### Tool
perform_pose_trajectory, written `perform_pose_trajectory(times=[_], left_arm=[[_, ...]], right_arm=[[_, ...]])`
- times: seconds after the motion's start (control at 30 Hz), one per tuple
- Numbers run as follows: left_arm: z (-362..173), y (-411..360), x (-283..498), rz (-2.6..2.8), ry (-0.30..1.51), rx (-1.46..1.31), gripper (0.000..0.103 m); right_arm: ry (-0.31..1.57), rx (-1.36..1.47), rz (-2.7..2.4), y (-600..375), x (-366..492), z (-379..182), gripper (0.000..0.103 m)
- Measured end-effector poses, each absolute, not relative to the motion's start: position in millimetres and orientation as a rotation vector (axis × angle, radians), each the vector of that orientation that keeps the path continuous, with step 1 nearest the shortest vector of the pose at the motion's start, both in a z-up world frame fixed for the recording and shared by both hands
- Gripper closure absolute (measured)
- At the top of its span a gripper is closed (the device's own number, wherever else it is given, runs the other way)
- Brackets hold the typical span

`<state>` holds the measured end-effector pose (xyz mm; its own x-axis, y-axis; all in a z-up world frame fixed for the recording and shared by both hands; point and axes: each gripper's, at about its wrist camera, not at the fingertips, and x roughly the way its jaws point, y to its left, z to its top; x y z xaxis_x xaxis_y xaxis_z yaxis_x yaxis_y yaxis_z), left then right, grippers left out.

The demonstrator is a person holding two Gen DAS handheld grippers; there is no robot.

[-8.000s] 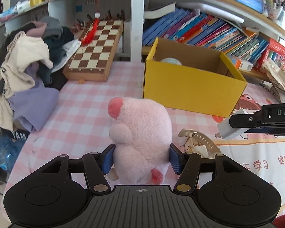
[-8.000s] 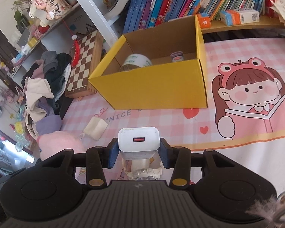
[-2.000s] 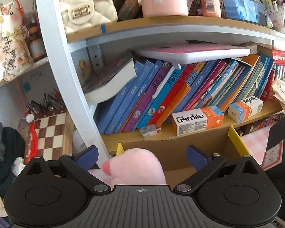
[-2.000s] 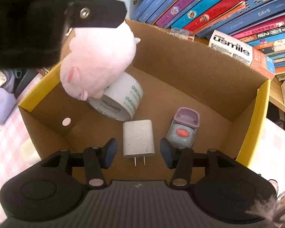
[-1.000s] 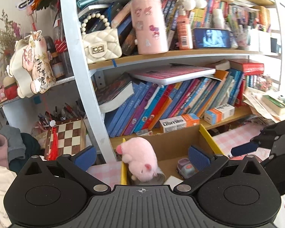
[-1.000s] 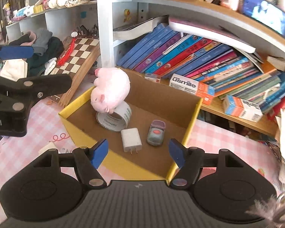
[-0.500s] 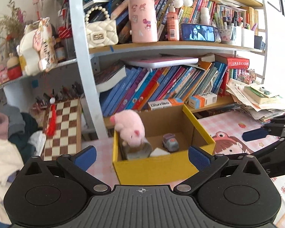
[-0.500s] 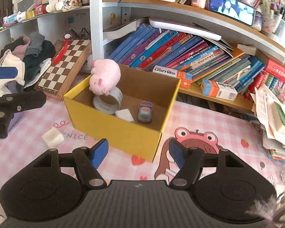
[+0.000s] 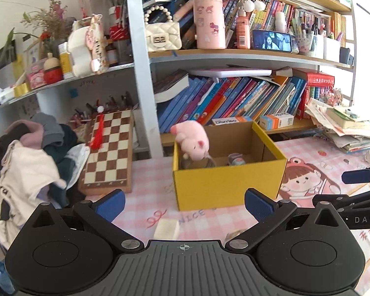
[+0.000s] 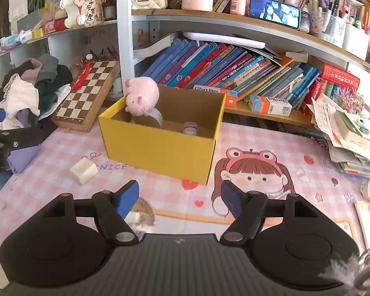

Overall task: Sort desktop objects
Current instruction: 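Open both tools and withdraw them from the yellow box over the mat, then move the right tool toward the white watch while the left tool approaches the pink case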

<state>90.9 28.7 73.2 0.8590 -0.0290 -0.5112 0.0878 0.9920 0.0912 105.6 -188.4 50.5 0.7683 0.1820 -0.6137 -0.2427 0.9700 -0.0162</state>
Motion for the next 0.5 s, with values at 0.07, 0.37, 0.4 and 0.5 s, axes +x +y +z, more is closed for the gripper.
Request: perform_pose_trajectory(times=[0.07, 0.37, 0.4, 0.5], left_arm=[[69.2, 30.2, 81.5, -0.057, 0.539, 0.115, 0.000], [44.7, 33.3, 55.7, -0.051, 0.588, 0.172, 0.000], [42.2, 35.6, 54.6, -0.050, 0.598, 0.167, 0.000], [35.2, 43.7, 51.9, -0.039, 0.624, 0.143, 0.000]], right_arm=[[0.660, -0.100, 0.222, -183.8, 98.0, 44.1, 0.031], [0.714, -0.100, 0.188, -168.5, 67.6, 14.8, 0.028], [0.721, -0.100, 0.184, -167.3, 65.0, 12.0, 0.027], [0.736, -0.099, 0.172, -163.9, 58.7, 5.7, 0.027]])
